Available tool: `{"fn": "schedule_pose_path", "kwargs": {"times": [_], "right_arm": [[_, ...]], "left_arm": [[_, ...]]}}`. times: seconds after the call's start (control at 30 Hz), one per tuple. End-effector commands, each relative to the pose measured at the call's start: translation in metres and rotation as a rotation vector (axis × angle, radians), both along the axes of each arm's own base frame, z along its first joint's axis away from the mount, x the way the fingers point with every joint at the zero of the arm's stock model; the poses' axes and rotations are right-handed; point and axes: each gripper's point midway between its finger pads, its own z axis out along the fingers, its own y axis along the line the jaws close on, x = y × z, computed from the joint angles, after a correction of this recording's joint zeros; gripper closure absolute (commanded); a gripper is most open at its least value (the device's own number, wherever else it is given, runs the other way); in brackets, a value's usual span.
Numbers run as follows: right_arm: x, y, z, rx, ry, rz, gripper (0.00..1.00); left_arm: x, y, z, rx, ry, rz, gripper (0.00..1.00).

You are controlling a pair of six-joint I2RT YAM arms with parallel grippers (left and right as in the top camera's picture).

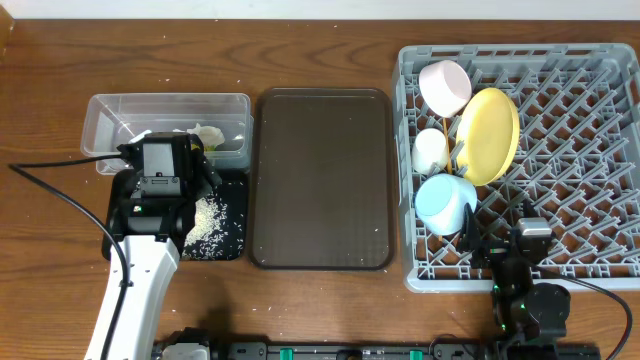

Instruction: Sort waste into correct bins and load items into the dishwasher rack

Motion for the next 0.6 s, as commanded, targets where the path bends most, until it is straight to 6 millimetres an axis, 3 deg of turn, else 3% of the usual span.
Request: {"fn": "schedule_pose_path", "kwargs": {"times": [0.0, 0.3, 0.57], "right_arm": [[0.0, -0.003, 0.0, -0.012, -0.002, -0.012, 0.01], [0.0, -0.003, 0.0, -0.012, -0.001, -0.012, 0.01], [0.0, -0.003, 0.0, -0.012, -0.001, -0.012, 0.01]], "left_arm": [[0.003, 0.003, 0.006, 0.005, -0.017, 0.018, 0.02], [-0.017, 0.003, -0.007, 0.007, 0.077, 0.017, 0.02], [-0.036, 0.003, 0.023, 0.005, -0.042, 0.017, 0.02]]}}
